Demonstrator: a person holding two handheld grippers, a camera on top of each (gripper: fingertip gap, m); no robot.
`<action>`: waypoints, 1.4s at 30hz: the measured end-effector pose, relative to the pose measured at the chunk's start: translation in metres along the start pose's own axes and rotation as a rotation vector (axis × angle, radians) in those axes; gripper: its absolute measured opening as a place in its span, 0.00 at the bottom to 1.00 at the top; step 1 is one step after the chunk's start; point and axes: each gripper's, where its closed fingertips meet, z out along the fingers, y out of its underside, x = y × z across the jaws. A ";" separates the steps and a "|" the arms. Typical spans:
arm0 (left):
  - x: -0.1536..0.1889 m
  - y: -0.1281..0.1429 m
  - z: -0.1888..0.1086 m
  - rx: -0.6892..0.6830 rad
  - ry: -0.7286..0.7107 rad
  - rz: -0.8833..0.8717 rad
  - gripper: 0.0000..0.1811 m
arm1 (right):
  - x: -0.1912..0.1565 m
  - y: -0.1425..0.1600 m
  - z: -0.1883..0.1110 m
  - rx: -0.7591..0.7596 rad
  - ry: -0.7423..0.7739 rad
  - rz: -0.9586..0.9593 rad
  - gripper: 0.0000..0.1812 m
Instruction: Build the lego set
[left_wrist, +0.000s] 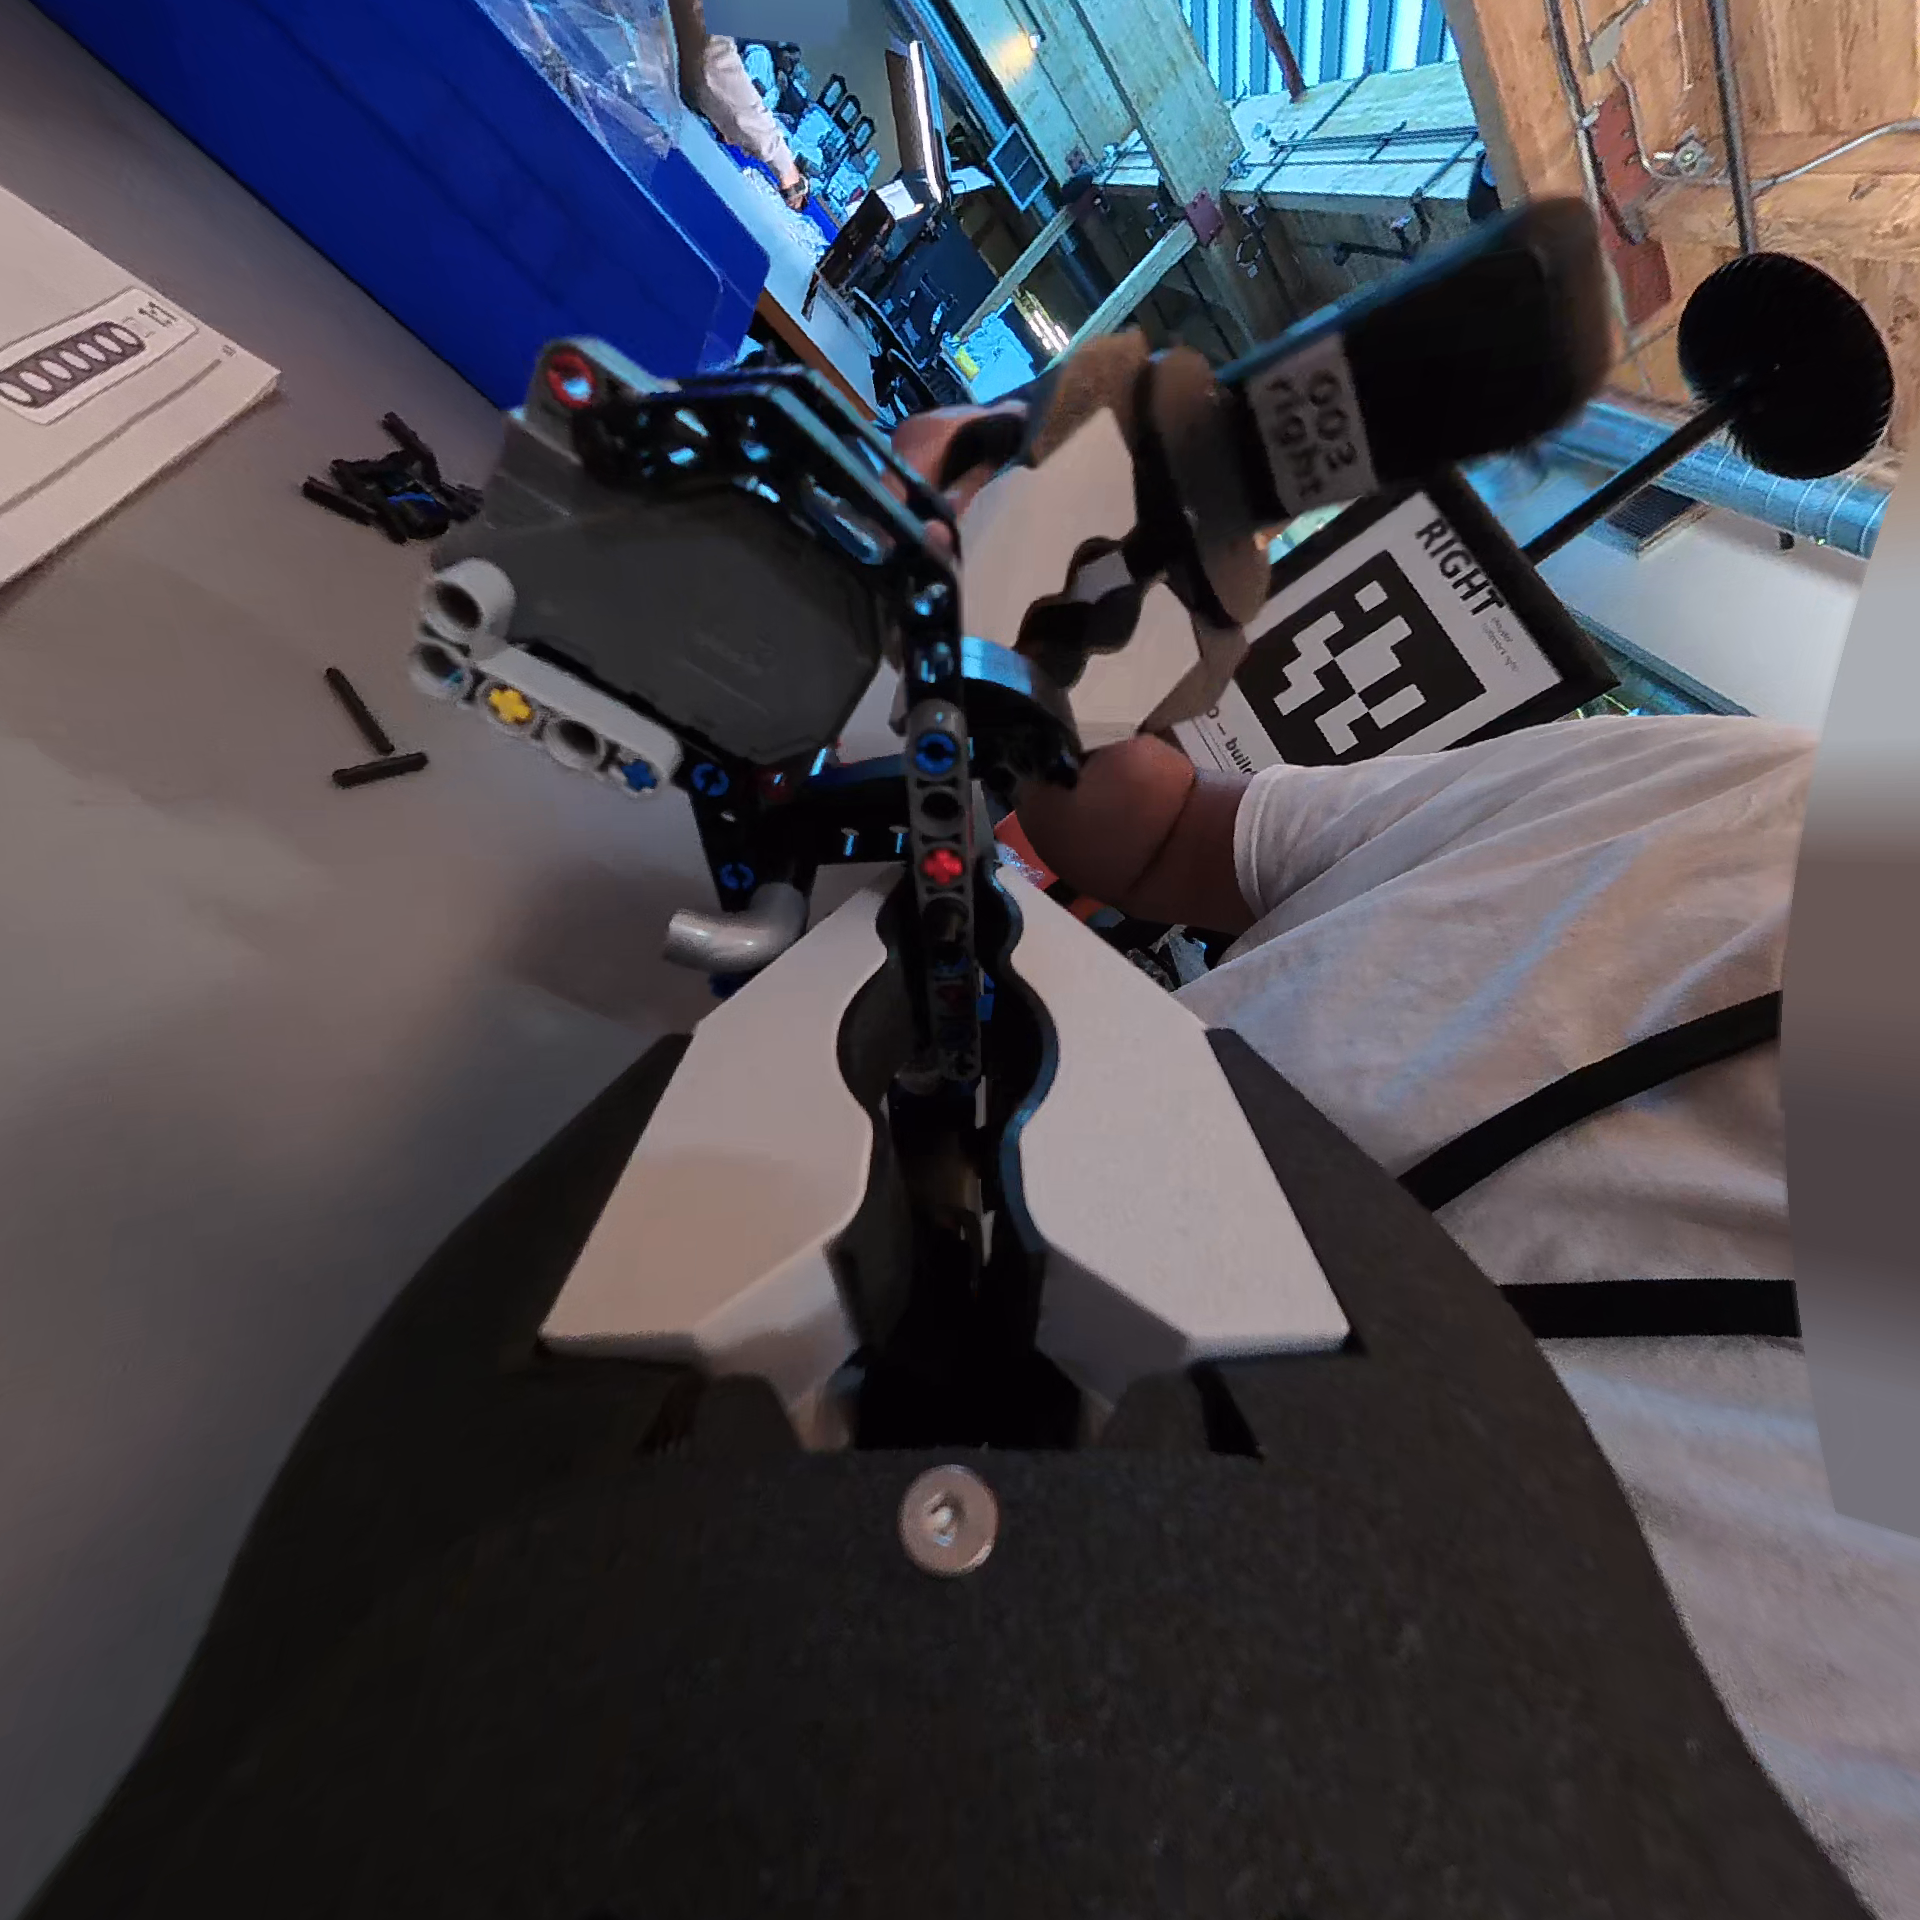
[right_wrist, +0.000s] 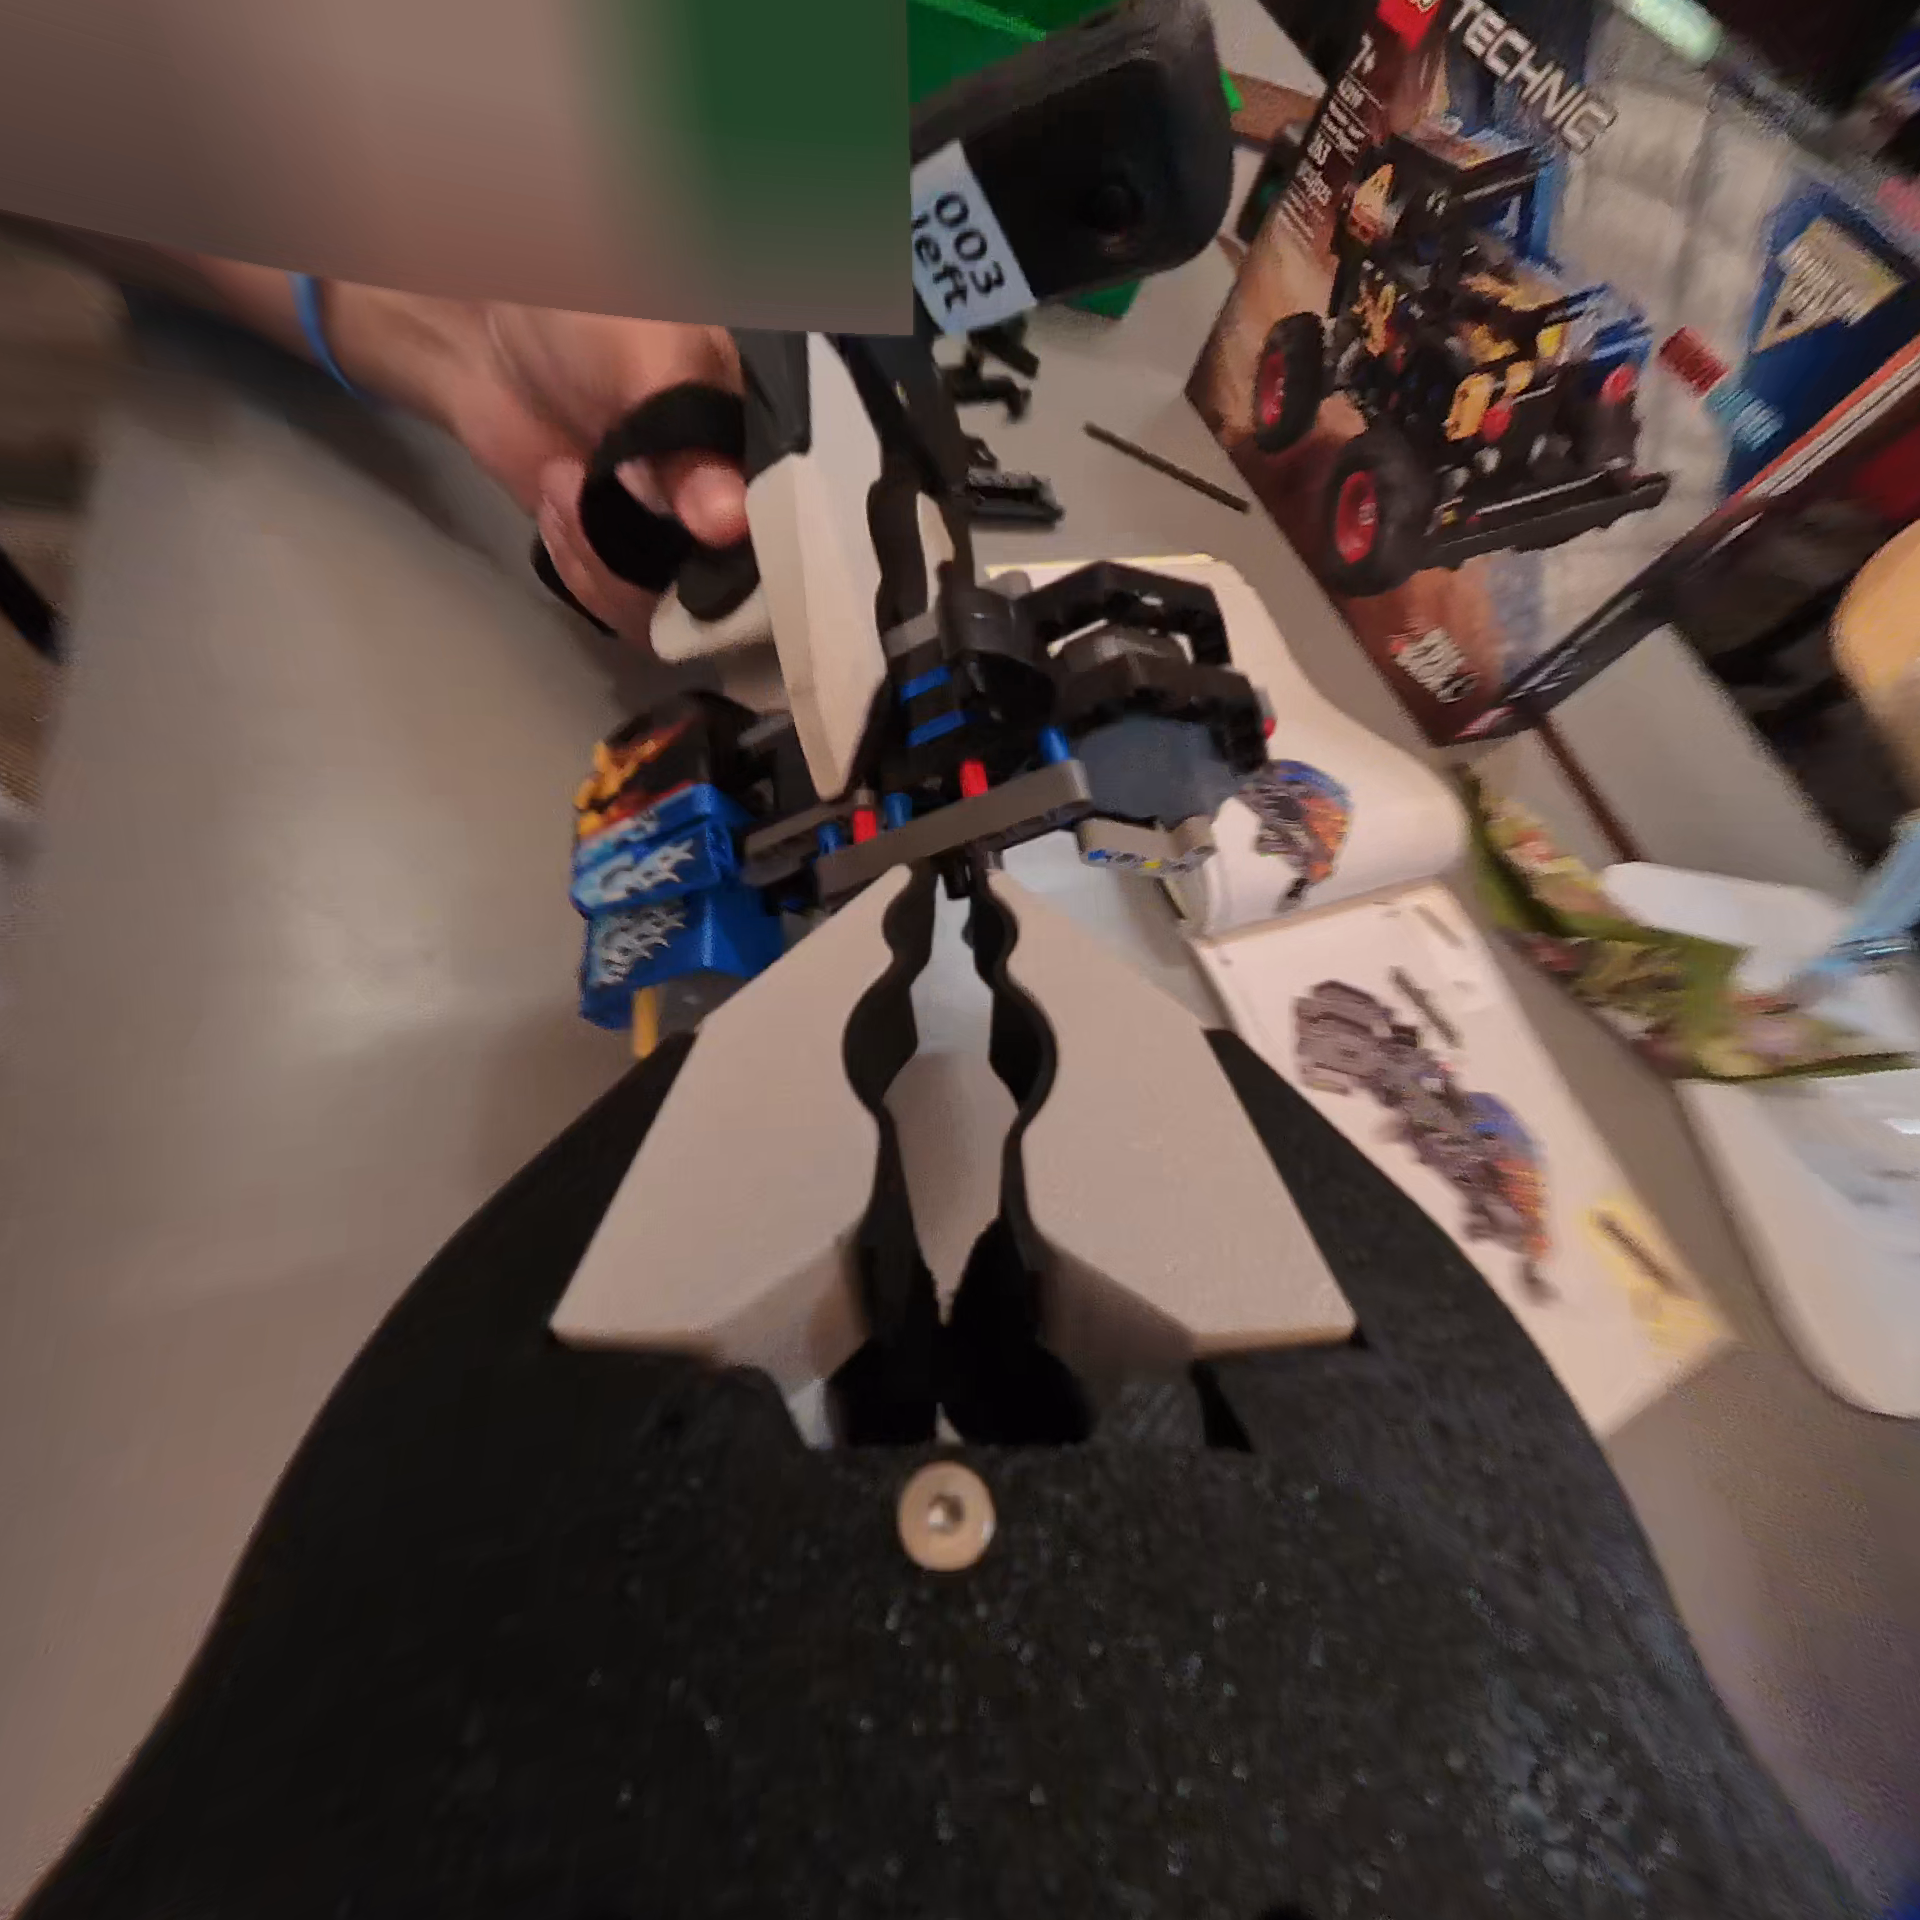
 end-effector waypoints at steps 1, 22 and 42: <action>0.001 0.000 0.000 0.001 0.003 0.004 0.03 | -0.001 -0.001 -0.001 0.032 -0.044 0.069 0.03; 0.009 -0.005 0.000 0.032 0.050 0.033 0.03 | -0.016 -0.015 0.000 0.357 -0.464 0.678 0.04; 0.003 -0.007 -0.002 0.031 -0.036 0.126 0.03 | -0.012 -0.012 0.004 0.415 -0.496 0.860 0.03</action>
